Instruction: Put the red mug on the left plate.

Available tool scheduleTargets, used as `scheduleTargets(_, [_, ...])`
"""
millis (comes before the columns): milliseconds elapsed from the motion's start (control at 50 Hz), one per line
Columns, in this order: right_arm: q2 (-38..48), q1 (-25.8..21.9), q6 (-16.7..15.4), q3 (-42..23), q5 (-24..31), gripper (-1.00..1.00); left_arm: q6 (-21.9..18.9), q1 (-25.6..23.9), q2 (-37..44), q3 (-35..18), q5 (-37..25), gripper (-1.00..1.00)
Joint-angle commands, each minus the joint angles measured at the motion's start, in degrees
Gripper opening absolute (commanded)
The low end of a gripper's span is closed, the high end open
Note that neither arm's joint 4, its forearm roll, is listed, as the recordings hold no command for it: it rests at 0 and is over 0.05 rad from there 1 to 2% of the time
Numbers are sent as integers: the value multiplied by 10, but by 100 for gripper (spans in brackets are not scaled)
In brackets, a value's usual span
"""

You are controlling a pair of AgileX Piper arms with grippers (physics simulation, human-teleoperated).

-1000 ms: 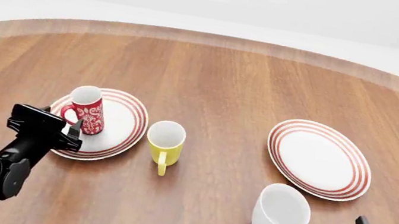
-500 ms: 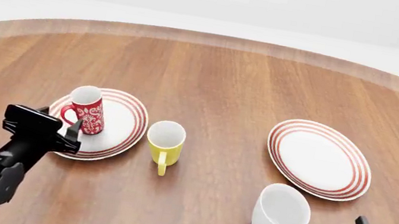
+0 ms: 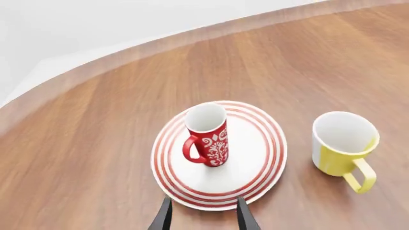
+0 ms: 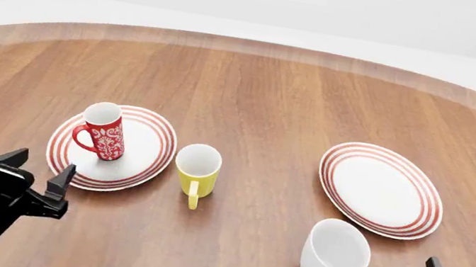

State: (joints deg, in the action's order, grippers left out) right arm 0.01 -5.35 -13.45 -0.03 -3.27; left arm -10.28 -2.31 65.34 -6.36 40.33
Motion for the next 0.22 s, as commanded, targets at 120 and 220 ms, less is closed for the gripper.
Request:
scheduleTargets(120, [0,-5,0,-26,14,100,34,-4,-461,49,-391,100])
scheduleTargets(220, [0,-70,-31,-112,47,100,60,-34,-653,-27,-639,100])
